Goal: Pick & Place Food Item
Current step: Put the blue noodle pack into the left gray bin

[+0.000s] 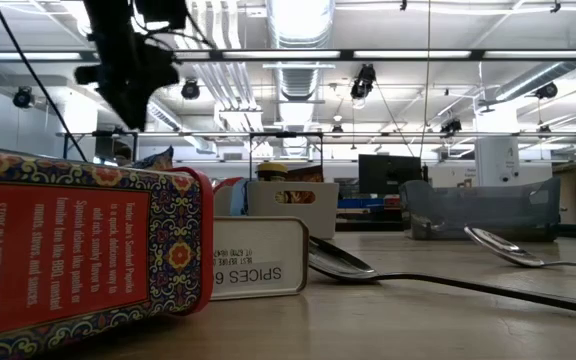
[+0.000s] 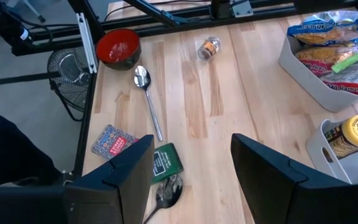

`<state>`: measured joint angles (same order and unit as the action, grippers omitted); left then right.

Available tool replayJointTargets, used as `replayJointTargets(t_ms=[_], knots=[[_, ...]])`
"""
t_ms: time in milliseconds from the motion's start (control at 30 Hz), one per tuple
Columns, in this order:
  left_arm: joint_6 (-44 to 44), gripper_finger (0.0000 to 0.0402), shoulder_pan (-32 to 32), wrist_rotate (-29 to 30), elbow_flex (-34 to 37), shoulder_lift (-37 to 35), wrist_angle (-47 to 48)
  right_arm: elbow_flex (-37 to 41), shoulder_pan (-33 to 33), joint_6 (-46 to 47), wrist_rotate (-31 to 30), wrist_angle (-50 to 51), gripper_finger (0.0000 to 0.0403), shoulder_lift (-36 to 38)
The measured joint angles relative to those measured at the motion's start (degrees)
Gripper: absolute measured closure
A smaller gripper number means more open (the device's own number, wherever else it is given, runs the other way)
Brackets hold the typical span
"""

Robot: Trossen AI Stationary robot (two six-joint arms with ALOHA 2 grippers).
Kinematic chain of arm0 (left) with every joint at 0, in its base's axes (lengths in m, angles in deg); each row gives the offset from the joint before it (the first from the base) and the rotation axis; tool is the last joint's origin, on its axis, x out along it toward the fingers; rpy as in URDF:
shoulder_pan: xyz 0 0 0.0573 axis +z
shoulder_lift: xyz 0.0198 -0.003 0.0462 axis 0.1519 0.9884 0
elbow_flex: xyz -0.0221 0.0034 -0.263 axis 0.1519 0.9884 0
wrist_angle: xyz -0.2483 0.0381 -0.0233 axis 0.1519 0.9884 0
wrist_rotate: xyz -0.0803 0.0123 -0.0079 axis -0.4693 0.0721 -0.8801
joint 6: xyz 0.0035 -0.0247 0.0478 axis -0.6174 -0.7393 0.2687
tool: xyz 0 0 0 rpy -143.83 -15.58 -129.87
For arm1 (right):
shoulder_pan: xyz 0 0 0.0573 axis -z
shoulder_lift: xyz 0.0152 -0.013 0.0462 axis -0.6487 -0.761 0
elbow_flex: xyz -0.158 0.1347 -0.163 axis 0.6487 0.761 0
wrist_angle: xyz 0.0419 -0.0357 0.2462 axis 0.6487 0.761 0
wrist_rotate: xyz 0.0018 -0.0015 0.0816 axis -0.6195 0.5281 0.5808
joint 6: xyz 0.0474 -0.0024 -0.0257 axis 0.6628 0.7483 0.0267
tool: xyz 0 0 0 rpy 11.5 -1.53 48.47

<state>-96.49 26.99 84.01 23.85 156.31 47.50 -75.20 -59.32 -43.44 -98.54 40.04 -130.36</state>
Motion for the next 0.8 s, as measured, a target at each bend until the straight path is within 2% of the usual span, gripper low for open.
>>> replayJointTargets(t_ms=[133,200,533,667,800], knots=[[-1.37,0.0374,0.76,-0.78,1.21,0.24,2.65,0.01,0.00,-0.02,-0.02,-0.07,0.0191,0.00],[-1.15,0.0393,0.78,-1.70,2.66,0.24,1.10,0.01,0.00,0.00,0.00,-0.07,0.0191,0.00],[-2.55,0.0400,1.78,-4.12,10.69,0.28,-2.32,0.01,-0.35,0.61,0.17,-0.09,0.0191,0.00],[-2.52,0.0400,1.78,-4.17,12.78,0.28,-6.33,0.01,-0.68,0.57,0.29,-0.09,0.0191,0.00],[-1.62,0.0401,1.91,-7.68,16.41,0.28,-12.21,0.01,-0.74,0.52,0.35,-0.10,0.0191,0.00]])
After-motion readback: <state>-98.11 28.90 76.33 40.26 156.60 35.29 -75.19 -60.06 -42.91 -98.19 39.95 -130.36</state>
